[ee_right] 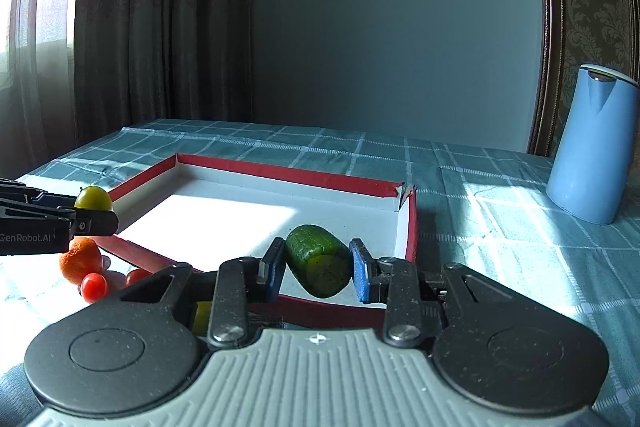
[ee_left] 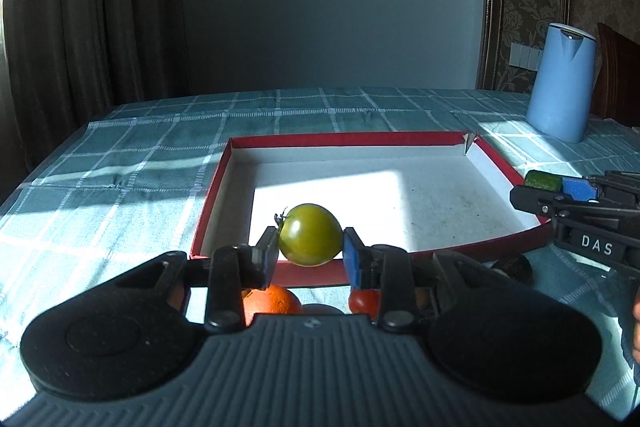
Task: Organize fruits
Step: 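Carry both into the red tray and open both tools to release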
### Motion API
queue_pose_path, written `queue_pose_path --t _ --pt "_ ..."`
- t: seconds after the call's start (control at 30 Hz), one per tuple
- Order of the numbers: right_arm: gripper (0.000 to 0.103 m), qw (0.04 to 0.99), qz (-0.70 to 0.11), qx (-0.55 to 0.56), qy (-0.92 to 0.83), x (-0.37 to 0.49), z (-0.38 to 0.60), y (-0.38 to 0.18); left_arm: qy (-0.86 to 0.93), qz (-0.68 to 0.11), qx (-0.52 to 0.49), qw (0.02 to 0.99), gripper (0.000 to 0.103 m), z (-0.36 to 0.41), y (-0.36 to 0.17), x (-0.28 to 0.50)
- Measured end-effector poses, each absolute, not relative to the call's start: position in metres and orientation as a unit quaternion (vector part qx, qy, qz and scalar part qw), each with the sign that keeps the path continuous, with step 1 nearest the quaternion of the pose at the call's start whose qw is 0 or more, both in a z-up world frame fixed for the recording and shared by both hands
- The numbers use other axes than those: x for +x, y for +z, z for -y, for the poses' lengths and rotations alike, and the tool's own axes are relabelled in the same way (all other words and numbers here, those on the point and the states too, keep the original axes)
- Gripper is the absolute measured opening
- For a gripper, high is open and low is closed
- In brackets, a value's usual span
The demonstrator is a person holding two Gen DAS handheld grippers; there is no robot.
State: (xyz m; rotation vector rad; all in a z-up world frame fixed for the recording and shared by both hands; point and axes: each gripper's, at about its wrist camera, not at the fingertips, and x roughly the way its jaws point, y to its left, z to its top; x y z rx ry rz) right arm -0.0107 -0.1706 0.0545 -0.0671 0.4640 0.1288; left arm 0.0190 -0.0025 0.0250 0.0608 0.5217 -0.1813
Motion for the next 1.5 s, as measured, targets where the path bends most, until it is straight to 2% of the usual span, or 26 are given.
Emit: queue_pose_path --t 0.43,0.8,0.87,0.93,1.0,1.1,1.23,1.5 --pt "0.034 0.948 -0.317 -0.008 0.032 0.091 0.178 0.028 -0.048 -0.307 0.014 0.95 0.031 -0.001 0.014 0.103" --pt "0.034 0.941 -0.338 0.006 0.022 0.109 0.185 0.021 -0.035 -0.339 0.01 0.94 0.032 -0.005 0.001 0.132" --pt "0.034 0.94 -0.34 0.014 0.021 0.11 0.187 0.021 -0.027 -0.325 0.018 0.945 0.044 -0.003 0.003 0.128" --pt "0.039 0.94 -0.341 0.017 0.018 0.11 0.187 0.021 -0.022 -0.308 0.024 0.951 0.06 -0.002 0.006 0.123" --pt "0.054 0.939 -0.343 0.012 0.02 0.11 0.187 0.02 -0.023 -0.296 0.023 0.955 0.069 -0.003 0.009 0.118" --pt "0.062 0.942 -0.336 0.008 0.023 0.106 0.185 0.022 -0.026 -0.276 0.024 0.96 0.079 -0.005 0.013 0.11" --pt "0.069 0.945 -0.327 0.003 0.02 0.102 0.184 0.024 -0.032 -0.256 0.021 0.966 0.083 -0.008 0.017 0.101" --pt "0.072 0.952 -0.305 0.03 0.016 0.092 0.194 0.028 -0.024 -0.249 -0.014 0.968 0.085 -0.028 0.019 0.075"
